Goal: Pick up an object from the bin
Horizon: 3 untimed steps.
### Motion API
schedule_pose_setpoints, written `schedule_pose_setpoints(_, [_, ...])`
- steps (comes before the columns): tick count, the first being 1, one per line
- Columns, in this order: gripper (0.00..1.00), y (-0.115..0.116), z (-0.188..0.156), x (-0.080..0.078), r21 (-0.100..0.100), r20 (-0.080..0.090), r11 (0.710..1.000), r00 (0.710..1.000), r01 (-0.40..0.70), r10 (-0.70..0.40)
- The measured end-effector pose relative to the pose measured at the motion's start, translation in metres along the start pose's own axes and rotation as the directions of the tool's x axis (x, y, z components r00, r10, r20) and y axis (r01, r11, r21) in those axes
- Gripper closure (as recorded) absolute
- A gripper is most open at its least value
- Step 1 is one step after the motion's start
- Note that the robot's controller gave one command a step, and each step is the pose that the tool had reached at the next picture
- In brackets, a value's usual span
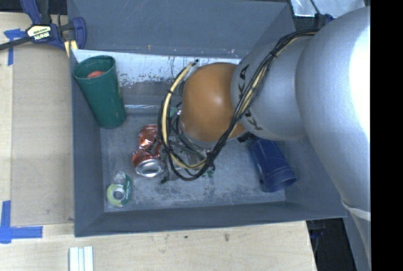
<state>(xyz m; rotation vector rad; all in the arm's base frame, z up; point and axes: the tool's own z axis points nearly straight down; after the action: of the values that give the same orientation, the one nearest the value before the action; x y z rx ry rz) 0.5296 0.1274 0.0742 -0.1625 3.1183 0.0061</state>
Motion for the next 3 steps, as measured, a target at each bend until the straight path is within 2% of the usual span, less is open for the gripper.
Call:
schedule_pose_setpoints(1, [1.0, -0.0026, -0.13, -0.0002, 0.0, 0.004, 1.0, 1.0, 0.029, -0.029])
schedule_pose_setpoints(2, [0.0, -0.0028, -0.1296, 0.0002, 0.0, 0.003, 1.0, 1.0, 0.028, -0.028])
schedule_pose_setpoints(3, [0.0, -0.0028, -0.1296, 0.0002, 0.0, 0.003, 1.0, 1.0, 0.028, -0.028])
